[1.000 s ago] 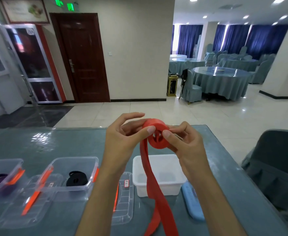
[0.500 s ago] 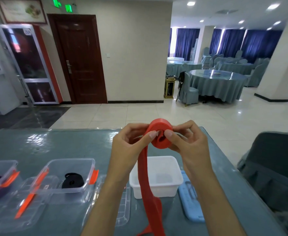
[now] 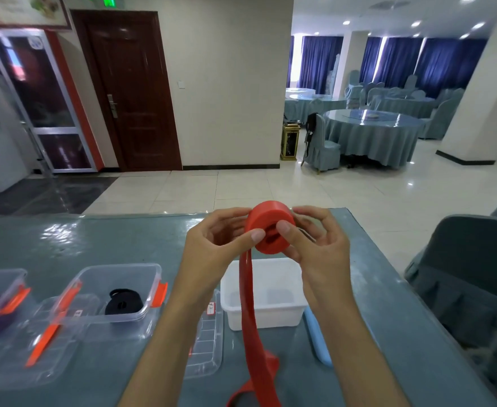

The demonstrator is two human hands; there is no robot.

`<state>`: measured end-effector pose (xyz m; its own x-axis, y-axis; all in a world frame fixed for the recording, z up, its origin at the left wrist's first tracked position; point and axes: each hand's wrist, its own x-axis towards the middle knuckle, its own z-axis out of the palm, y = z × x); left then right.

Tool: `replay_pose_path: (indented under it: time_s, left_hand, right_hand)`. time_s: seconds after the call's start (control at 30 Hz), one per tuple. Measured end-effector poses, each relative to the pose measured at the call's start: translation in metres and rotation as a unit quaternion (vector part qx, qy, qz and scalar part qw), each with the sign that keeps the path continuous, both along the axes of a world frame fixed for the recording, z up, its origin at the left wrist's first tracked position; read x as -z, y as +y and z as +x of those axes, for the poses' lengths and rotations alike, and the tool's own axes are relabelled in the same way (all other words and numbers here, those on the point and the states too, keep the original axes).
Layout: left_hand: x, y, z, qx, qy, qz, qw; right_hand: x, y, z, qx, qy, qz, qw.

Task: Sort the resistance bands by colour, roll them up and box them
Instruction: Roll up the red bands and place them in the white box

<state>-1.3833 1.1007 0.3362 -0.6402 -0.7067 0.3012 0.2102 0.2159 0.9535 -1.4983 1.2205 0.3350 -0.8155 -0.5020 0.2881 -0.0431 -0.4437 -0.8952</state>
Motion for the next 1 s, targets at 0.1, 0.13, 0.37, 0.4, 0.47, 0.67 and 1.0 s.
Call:
replay_pose_path:
  time_s: [0.1,0.13,0.37,0.4,0.47,0.67,1.0]
  left_hand:
    - [-0.004,-0.003,0.002,0.006,0.005,-0.003,1.000]
    - [-0.006,-0.004,0.003,0.002,0.016,0.002,1.000]
    - [-0.007,0.008,-0.003,-0.010,0.052,-0.001,0.999]
    - [-0.008,0.008,-0.003,0.000,0.047,0.001,0.999]
    - [-0.010,0.005,-0.004,0.015,0.042,0.005,0.999]
    - [0.000,0.003,-0.001,-0.017,0.067,0.053,0.996]
    - [0.007,-0.006,0.008,-0.024,0.081,0.068,0.994]
  right_hand:
    - [0.006,-0.001,0.003,-0.022,-0.024,-0.005,0.999]
    - [0.008,-0.001,0.004,-0.031,-0.024,-0.003,0.999]
    - [-0.010,-0.001,-0.003,-0.007,0.024,-0.018,1.000]
    - [-0.009,-0.002,-0.003,-0.008,0.013,-0.032,0.999]
    - [-0.004,-0.003,-0.003,-0.029,-0.016,-0.043,0.999]
    - [0.008,0.000,-0.005,-0.015,0.021,0.031,0.999]
    - [0.010,-0.001,-0.006,-0.071,0.043,0.054,0.995]
